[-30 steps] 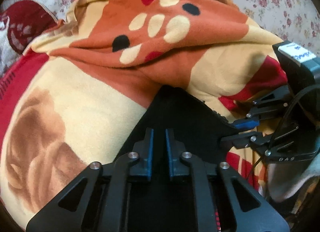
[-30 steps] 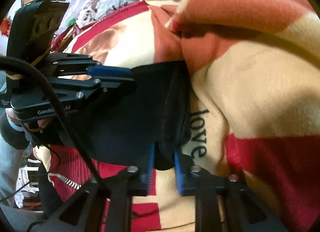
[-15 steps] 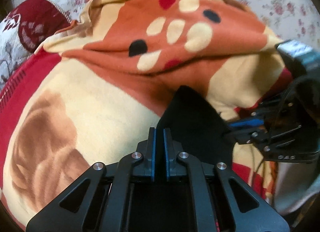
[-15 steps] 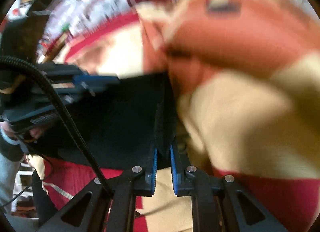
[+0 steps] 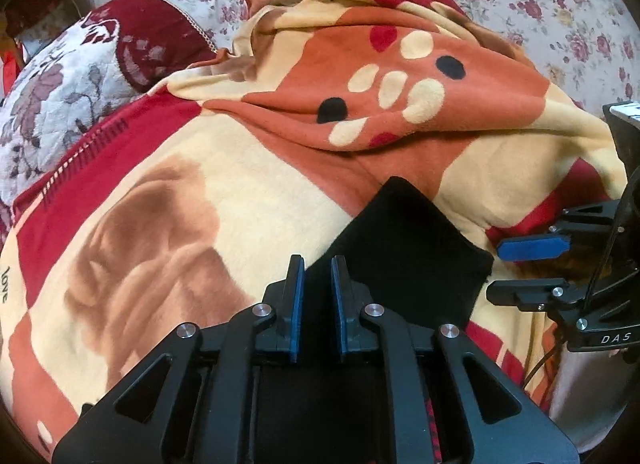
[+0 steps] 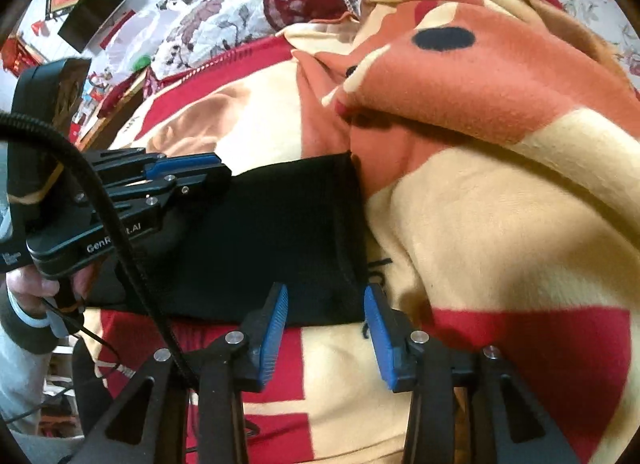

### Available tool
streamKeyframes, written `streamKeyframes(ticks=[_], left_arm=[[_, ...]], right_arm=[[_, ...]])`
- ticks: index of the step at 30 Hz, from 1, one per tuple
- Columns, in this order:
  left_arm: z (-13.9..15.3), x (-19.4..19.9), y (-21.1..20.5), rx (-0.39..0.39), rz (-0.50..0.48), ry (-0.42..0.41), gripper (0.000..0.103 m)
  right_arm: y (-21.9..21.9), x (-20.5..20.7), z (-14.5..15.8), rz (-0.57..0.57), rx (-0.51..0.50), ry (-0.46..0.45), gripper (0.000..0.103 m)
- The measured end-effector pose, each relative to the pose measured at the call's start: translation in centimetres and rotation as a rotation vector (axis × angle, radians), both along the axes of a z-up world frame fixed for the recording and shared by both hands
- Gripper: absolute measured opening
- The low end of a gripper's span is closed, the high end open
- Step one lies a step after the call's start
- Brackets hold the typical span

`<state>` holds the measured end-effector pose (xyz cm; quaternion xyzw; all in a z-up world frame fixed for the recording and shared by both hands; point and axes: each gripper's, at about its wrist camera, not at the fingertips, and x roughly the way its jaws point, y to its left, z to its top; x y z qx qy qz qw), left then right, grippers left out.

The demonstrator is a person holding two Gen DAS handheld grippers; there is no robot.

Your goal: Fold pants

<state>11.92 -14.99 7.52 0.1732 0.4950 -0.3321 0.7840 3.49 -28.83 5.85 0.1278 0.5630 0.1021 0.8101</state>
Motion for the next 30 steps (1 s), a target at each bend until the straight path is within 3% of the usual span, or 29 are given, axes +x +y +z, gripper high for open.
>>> streamKeyframes(ticks=[3,8,13,18,20,25,30], left_arm=[[0.5,-0.5,0.3,-0.003,0.002,-0.013,0.011],[0.5,-0.3,0.1,-0.026,-0.010,-0.014,0.038],[-0.5,0.6,-0.3,-0.019,-0.026,0.037,0.040],[-2.6,2.5,-1.6,-0.014,-0.083,0.134,0.041],[-3.2,3.2,-2.2,-0.031,-0.118,0.187,0.052],[-3.8,4.8,-3.2,-0.085,-0.150,0.262,0.054],[-4.1,5.7,-4.8,-0.103,-0.223,0.307,0.056]], right_arm=[[0.3,-0.7,0.0,-0.014,0.058,0.015,0.039],[1.5,-1.7,-1.0,-0.027,0.111,0.045,0.048],[2.0,-2.0,-2.1,-0.028,0.149,0.076,0.048],[0.8,-2.1,-4.3,-0.124,0.248,0.126,0.052],[0.4,-1.9,-4.7,-0.150,0.271,0.109,0.052],[-0.6,-1.4,-5.4,-0.207,0.331,0.071,0.052],[-0.2,-1.4,-5.4,-0.209,0.328,0.015,0.052]])
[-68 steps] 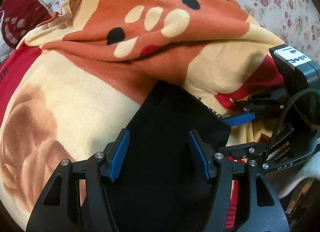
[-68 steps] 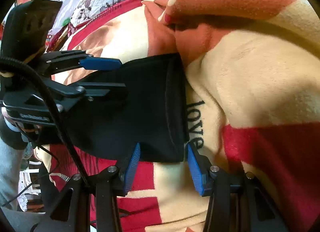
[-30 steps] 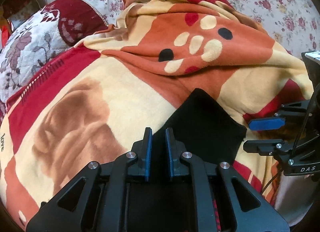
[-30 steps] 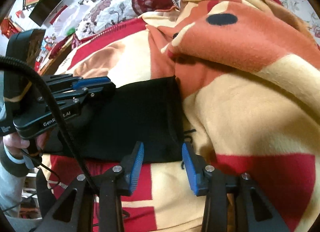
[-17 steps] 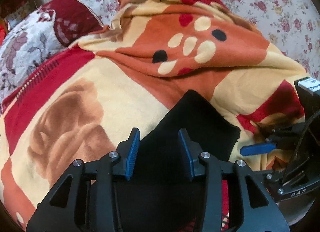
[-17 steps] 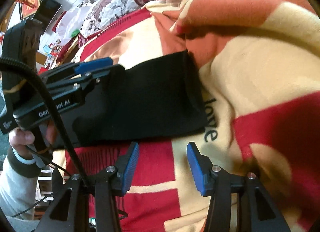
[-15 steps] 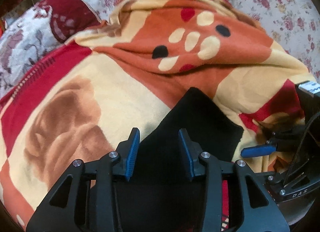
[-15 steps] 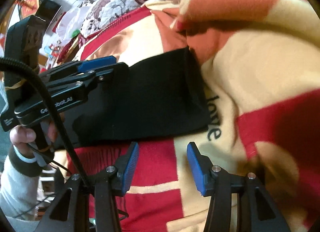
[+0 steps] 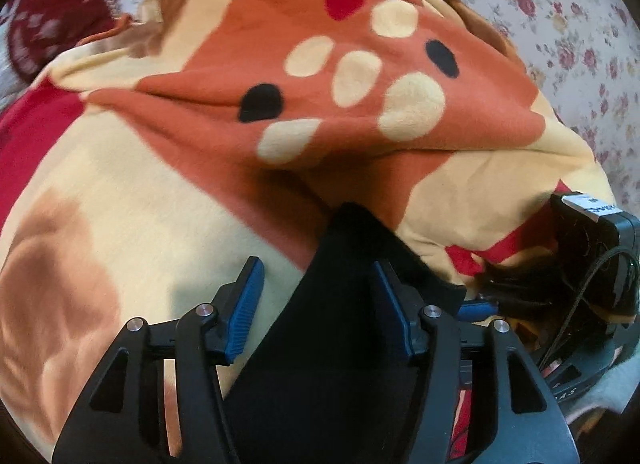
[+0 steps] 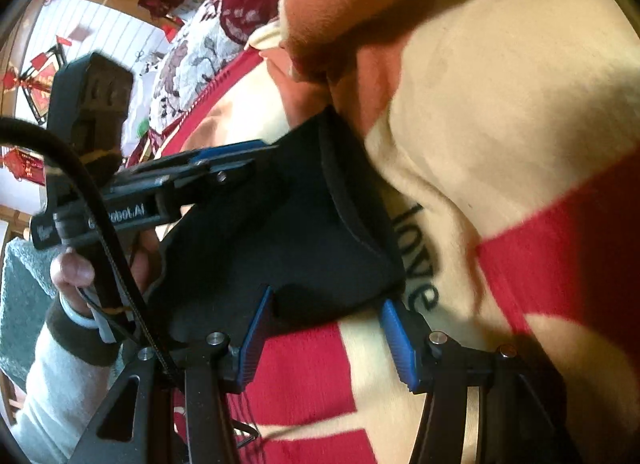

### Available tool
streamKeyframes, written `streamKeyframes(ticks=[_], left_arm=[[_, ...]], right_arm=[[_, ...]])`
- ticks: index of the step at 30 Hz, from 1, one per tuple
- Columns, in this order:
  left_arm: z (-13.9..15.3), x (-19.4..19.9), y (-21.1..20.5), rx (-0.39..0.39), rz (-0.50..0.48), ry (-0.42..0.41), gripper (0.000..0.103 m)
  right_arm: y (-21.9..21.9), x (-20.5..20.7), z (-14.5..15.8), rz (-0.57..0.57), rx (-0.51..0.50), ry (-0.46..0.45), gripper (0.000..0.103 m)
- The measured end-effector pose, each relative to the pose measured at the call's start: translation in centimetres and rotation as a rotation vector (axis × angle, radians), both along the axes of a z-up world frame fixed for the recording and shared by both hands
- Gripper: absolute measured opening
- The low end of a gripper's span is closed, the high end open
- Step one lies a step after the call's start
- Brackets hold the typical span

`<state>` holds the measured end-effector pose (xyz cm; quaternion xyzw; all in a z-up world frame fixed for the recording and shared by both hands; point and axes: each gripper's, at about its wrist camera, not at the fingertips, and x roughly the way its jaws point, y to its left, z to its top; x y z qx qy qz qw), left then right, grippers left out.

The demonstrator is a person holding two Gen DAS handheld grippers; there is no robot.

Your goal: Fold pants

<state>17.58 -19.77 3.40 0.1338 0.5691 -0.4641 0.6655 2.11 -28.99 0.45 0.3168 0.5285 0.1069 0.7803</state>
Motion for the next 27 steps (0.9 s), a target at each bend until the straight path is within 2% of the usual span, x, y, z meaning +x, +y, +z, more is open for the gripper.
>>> streamKeyframes(ticks=[5,8,10,11,12,15,17,21,27], left_arm=[[-0.5,0.0,-1.7,0.003,-0.079,0.027,0.056],[-0.8,0.1,-2.2,-0.008,-0.095,0.032,0.056],[-1.0,-0.1,-2.2,-0.028,-0.100,0.030,0.054],[-1.1,-0.2,-2.2,-0.032,-0.099,0.016,0.038],[-1.2,-0.3,-2.2,-0.025,-0.102,0.006,0.028],[-1.4,-0.7,-1.9,-0.041,-0.106,0.004,0.015],[-1.1,-0.8,-1.4,-0.060,-0.087,0.015,0.013],[0.8,-1.0,-0.1,-0.115,-0.059,-0.001,0.012],[6.2,-0.8,3.3,-0.205,0.009,-0.064,0.011]], right_arm=[[-0.4,-0.1,-0.3,-0.032,0.101,-0.051,0.052],[-0.1,-0.1,-0.5,-0.026,0.095,-0.063,0.052],[-0.2,-0.4,-0.5,-0.024,0.076,-0.065,0.045],[-0.4,-0.5,-0.7,-0.031,0.073,-0.058,0.035],[-0.5,-0.2,-0.8,-0.038,0.081,-0.057,0.028],[-0.9,-0.4,-0.5,-0.038,0.089,-0.072,0.014],[-0.8,-0.6,0.2,-0.026,0.082,-0.095,0.011],[-0.4,-1.3,2.2,0.012,0.057,-0.162,0.010],[0.6,-1.1,6.3,0.090,0.066,-0.282,0.010]])
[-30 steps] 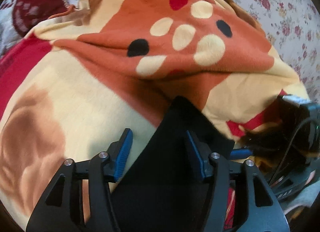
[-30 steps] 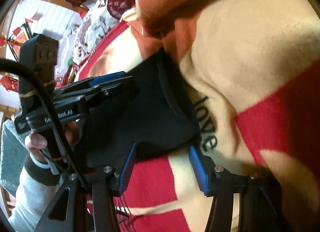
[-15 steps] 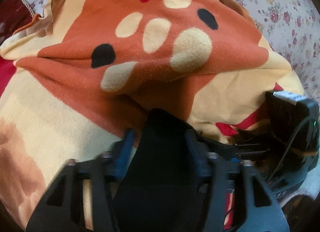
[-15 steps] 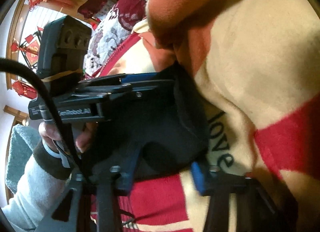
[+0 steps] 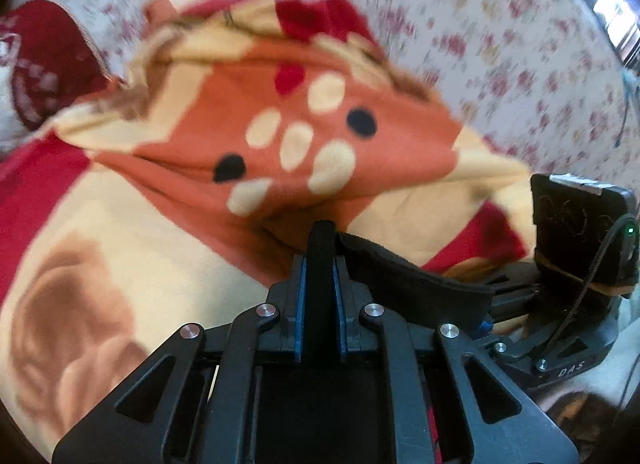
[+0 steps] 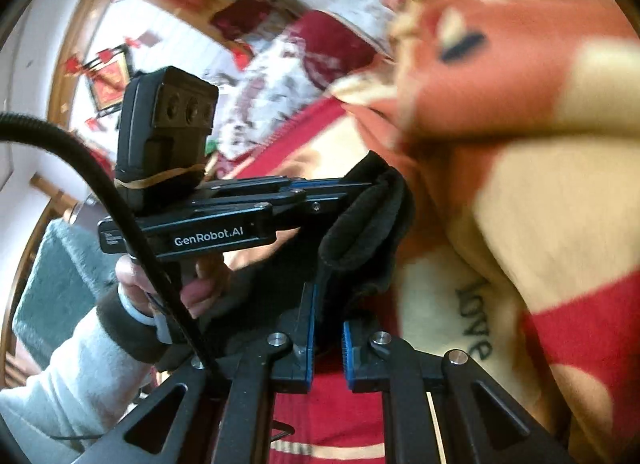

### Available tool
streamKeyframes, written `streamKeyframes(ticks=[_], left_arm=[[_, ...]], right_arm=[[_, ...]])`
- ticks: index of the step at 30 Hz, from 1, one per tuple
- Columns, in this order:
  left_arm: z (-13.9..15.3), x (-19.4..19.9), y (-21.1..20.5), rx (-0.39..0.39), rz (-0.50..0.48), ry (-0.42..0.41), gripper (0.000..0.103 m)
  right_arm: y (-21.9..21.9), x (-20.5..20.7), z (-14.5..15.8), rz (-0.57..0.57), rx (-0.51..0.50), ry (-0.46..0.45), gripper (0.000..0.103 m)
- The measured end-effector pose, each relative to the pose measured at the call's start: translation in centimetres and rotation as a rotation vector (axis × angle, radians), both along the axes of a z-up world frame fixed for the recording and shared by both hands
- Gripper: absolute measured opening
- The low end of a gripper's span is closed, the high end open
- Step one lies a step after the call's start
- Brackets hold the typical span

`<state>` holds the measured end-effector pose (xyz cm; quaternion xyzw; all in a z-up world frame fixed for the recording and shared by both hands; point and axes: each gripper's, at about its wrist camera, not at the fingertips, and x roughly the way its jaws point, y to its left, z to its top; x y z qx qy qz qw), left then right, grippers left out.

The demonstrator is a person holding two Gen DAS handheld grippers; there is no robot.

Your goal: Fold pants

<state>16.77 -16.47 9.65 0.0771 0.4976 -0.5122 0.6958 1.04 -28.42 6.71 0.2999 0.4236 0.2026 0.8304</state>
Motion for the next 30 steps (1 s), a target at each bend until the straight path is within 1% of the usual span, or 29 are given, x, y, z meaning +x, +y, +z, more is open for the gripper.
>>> streamKeyframes(ticks=[4,6,8,10,11,13,17,19,20,21,23,24,25,26,27,28,29,30], left_arm=[[3.7,-0.9,3.6,-0.061,0.074,-0.044,0.011],[5.3,-1.2,7.3,-0.087,0.118,-0.065,0.011],[6.7,-2.0,9.2,-0.102,0.161,-0.086,0.011],[7.2,-2.6,12.3,-0.124,0.212,-0.098,0.011],[7.3,-3.0,13.9,-0.130,0.241,-0.102,0.011],[7.2,-3.9,16.3,-0.124,0.285,-0.111,0.011],[4.8,-5.3,21.6,-0.119,0.407,-0.072,0.011],[2.7,-5.8,24.8,-0.108,0.492,-0.034,0.011],[1.8,-5.9,26.0,-0.098,0.532,-0.021,0.011],[0.5,-6.1,27.8,-0.082,0.591,0.004,0.011],[-1.3,-6.5,30.4,-0.069,0.670,0.056,0.011],[-2.1,-6.9,31.8,-0.056,0.720,0.073,0.011],[-2.5,-7.3,32.8,-0.051,0.750,0.079,0.011],[-2.7,-7.7,33.6,-0.056,0.769,0.084,0.011],[-2.6,-8.4,34.5,-0.066,0.788,0.086,0.011],[-2.3,-8.8,35.0,-0.069,0.799,0.083,0.012],[-1.9,-9.5,35.5,-0.071,0.808,0.069,0.019],[-1.5,-9.9,35.8,-0.076,0.812,0.057,0.025]], right_arm=[[2.8,0.5,3.5,0.088,-0.024,-0.088,0.010],[5.1,0.8,5.4,0.151,-0.054,-0.137,0.010],[8.0,1.0,7.3,0.228,-0.091,-0.187,0.010],[9.9,0.8,8.1,0.283,-0.120,-0.211,0.010],[11.6,0.9,8.6,0.327,-0.133,-0.227,0.010],[14.2,1.0,8.8,0.394,-0.166,-0.244,0.010],[19.9,1.2,7.8,0.532,-0.237,-0.240,0.010],[22.3,1.2,6.5,0.600,-0.269,-0.230,0.010],[24.1,1.6,5.3,0.646,-0.280,-0.210,0.010],[25.3,2.1,4.2,0.677,-0.289,-0.188,0.010],[27.7,3.2,1.7,0.743,-0.309,-0.128,0.012],[28.6,3.6,0.5,0.766,-0.305,-0.096,0.015],[29.5,4.0,-0.9,0.792,-0.281,-0.049,0.019],[29.8,4.1,-1.5,0.801,-0.260,-0.027,0.025],[29.8,4.2,-1.7,0.808,-0.233,-0.026,0.032],[29.5,4.0,-1.2,0.822,-0.190,-0.043,0.035],[29.1,3.8,-0.5,0.844,-0.128,-0.056,0.041],[28.6,3.6,0.2,0.854,-0.092,-0.062,0.048]])
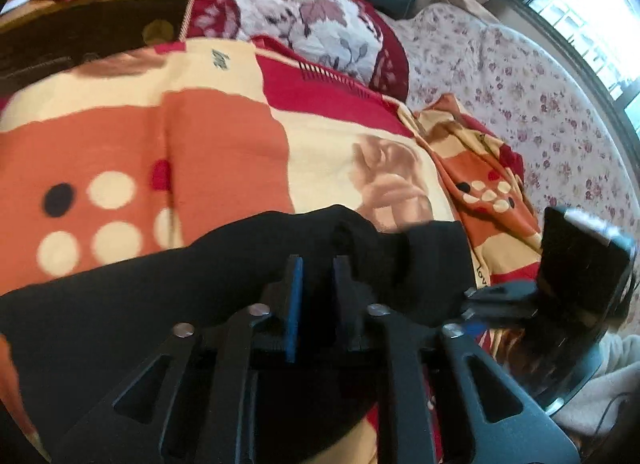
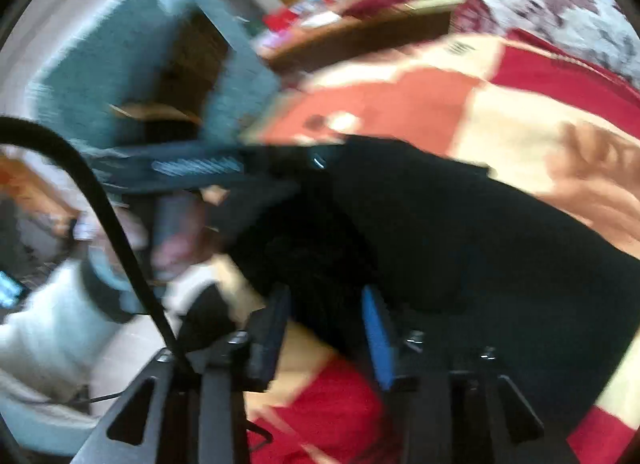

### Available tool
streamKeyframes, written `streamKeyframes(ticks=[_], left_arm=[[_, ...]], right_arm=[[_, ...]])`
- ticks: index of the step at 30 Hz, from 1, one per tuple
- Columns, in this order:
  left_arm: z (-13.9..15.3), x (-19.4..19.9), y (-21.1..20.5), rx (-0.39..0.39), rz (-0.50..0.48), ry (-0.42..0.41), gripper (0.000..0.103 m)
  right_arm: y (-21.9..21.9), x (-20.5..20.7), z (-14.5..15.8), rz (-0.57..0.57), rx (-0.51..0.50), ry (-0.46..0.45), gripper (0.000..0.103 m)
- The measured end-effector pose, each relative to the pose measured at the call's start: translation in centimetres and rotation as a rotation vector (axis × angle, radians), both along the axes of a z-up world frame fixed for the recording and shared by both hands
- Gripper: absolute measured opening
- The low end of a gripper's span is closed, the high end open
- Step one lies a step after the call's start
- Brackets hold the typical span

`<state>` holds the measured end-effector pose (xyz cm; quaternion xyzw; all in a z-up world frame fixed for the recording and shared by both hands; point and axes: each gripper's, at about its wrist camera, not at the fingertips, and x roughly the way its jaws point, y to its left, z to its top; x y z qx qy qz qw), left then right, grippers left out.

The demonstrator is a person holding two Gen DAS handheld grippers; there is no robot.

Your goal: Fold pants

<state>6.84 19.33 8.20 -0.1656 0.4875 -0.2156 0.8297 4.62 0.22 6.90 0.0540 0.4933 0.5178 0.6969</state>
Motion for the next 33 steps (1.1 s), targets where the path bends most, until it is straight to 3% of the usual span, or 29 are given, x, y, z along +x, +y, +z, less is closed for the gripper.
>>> streamKeyframes(ticks=[2,5,9,13,18,22,25,29,33], left_arm=[[0.9,-1.0,0.6,-0.020,0.019,-0.027,0.042],[2.3,-2.6,0.4,-0.052,0.022,-0.060,0.042],[3.0,-3.9,-1.6,-0.025,0.021,-0.063,0.042],[2.1,-5.1,-4.0,0.064,0.050,-0.035,0.048],[-0.5,-5.4,-6.0,0.202,0.153,0.018,0.048],[-1.3,-5.1,-6.0,0.154,0.228,0.020,0.048],[-1.6,-5.1,-6.0,0.060,0.236,0.035,0.048],[-1.6,-5.5,-6.7,0.092,0.222,0.023,0.047],[-1.4,-6.0,-6.4,0.068,0.233,0.031,0.047]], right_arm=[[-1.6,-0.1,1.8,0.000,0.040,-0.013,0.049],[-4.0,0.3,3.8,-0.031,0.043,-0.065,0.049],[-6.0,1.9,4.6,-0.087,-0.010,-0.107,0.050],[-5.2,4.1,4.8,-0.088,-0.106,-0.199,0.050],[-1.7,6.0,2.5,0.017,-0.288,-0.267,0.050],[1.1,6.8,-0.7,0.026,-0.392,-0.304,0.034],[1.6,7.3,-1.8,0.003,-0.371,-0.279,0.030],[-0.3,8.2,-1.1,-0.037,-0.293,-0.195,0.030],[-4.6,8.1,1.2,-0.119,-0.201,-0.132,0.049]])
